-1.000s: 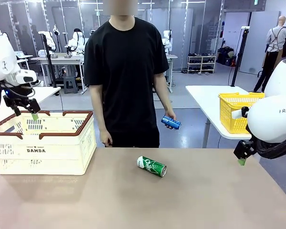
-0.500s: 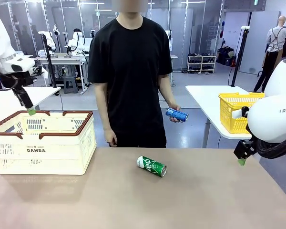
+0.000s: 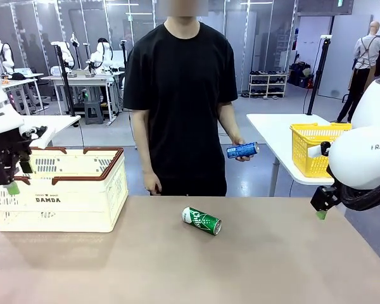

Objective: Place the drinks into the Shopping basket.
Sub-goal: Pick up one drink and place it into the Shopping basket.

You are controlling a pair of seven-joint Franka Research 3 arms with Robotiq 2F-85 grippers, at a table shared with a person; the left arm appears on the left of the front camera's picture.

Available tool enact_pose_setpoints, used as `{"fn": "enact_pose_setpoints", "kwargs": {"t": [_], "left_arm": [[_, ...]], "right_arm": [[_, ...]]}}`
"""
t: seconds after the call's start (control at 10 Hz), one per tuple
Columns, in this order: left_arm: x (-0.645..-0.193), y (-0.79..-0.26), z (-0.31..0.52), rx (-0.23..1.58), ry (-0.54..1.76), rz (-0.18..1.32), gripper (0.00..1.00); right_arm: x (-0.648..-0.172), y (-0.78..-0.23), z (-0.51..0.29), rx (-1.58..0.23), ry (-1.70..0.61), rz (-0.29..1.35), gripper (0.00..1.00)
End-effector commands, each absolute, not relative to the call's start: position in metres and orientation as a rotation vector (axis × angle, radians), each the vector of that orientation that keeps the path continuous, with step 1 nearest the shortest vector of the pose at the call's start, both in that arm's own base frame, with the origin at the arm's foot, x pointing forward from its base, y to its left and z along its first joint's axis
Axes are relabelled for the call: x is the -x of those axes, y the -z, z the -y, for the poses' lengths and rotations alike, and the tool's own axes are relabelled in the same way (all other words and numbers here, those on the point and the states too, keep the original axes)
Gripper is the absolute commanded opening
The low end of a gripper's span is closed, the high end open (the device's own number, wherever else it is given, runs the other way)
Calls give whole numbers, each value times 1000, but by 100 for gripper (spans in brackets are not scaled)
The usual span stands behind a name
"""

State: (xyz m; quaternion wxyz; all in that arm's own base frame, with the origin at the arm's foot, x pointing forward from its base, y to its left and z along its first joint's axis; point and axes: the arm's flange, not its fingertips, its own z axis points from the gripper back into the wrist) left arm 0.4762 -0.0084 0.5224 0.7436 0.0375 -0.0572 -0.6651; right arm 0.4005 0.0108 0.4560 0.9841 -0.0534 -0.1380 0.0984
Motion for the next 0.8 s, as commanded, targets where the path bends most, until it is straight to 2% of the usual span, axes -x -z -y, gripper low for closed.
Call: {"fn": "enact_pose_setpoints", "kwargs": {"t": [0.0, 0.1, 0.6, 0.7], "left_arm": [[-482, -516, -3, -136, 1438, 148, 100], [-476, -522, 8, -82, 1457, 125, 100], [-476, -518, 9, -94, 1469, 127, 100], [-489, -521, 28, -112, 1589, 169, 100]], "right_arm": [[-401, -457, -9, 110, -210, 274, 100], [-401, -457, -9, 110, -210, 274, 100], [-401, -457, -9, 110, -210, 274, 100], [-401, -457, -9, 110, -210, 274, 100]]}}
